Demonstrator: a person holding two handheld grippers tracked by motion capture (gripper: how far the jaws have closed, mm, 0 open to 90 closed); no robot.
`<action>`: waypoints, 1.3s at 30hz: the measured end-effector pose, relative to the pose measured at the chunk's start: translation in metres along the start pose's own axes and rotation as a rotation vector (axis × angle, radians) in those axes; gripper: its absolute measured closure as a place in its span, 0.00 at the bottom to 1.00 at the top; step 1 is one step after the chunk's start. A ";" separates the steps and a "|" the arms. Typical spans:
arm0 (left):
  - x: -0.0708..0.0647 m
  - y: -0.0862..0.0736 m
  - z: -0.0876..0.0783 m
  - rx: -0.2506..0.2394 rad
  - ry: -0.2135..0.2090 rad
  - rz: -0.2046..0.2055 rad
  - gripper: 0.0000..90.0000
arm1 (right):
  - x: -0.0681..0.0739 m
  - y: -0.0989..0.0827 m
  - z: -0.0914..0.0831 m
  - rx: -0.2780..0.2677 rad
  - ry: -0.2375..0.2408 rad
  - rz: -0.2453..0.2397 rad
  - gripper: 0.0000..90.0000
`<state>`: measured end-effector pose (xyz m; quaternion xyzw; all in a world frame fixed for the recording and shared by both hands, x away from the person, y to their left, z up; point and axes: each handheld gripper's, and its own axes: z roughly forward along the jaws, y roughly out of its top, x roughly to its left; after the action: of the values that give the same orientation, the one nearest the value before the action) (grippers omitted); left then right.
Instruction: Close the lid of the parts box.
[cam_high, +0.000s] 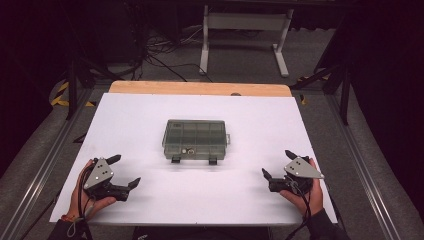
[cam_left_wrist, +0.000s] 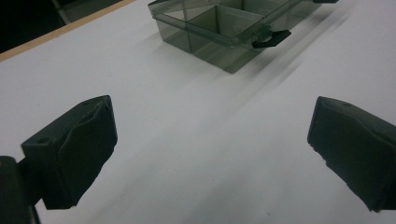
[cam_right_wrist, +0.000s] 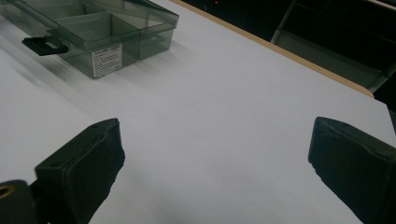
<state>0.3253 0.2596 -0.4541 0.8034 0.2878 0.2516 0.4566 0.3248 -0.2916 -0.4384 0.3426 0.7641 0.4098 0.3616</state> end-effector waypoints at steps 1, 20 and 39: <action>0.000 0.000 0.000 -0.002 -0.001 -0.001 0.03 | 0.000 0.000 -0.001 -0.001 -0.001 -0.001 0.04; -0.001 0.001 0.001 0.001 0.003 0.005 0.03 | 0.002 0.001 -0.001 -0.004 0.002 -0.015 0.04; 0.001 0.002 0.007 0.013 0.002 0.006 0.03 | -0.002 -0.002 -0.001 -0.004 0.000 -0.008 0.04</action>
<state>0.3312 0.2557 -0.4551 0.8071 0.2874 0.2519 0.4501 0.3240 -0.2944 -0.4393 0.3387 0.7647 0.4098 0.3641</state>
